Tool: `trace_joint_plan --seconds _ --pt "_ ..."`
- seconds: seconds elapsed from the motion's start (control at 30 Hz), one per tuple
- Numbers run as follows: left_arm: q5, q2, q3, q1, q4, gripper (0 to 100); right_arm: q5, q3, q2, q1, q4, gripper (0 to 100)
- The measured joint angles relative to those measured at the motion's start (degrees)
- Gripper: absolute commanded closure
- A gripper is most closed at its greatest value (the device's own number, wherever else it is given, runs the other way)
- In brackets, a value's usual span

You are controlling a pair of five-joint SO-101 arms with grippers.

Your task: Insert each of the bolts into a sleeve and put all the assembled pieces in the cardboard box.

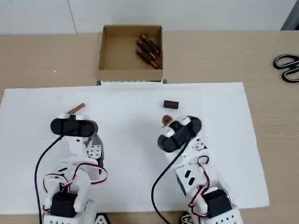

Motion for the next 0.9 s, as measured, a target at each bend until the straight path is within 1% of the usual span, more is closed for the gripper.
trace_joint_plan --seconds 0.07,0.23,0.4,0.57,0.9 --pt "-1.67 0.00 1.85 -1.41 0.00 99 0.00 -0.44 0.00 2.29 0.00 99.5" --pt "-4.57 0.00 5.19 -3.16 -2.81 99 0.00 -4.57 0.44 3.43 -3.25 99.5" --pt "-5.19 0.00 5.98 -3.52 -5.01 99 0.00 -11.08 9.67 3.43 -5.71 99.5" --pt "-5.19 0.00 5.98 -3.52 -5.19 99 0.00 -24.53 30.15 3.34 -12.31 99.5" --pt "-5.19 0.00 5.98 -3.52 -5.36 99 0.00 -62.59 79.56 3.34 -13.01 99.5"
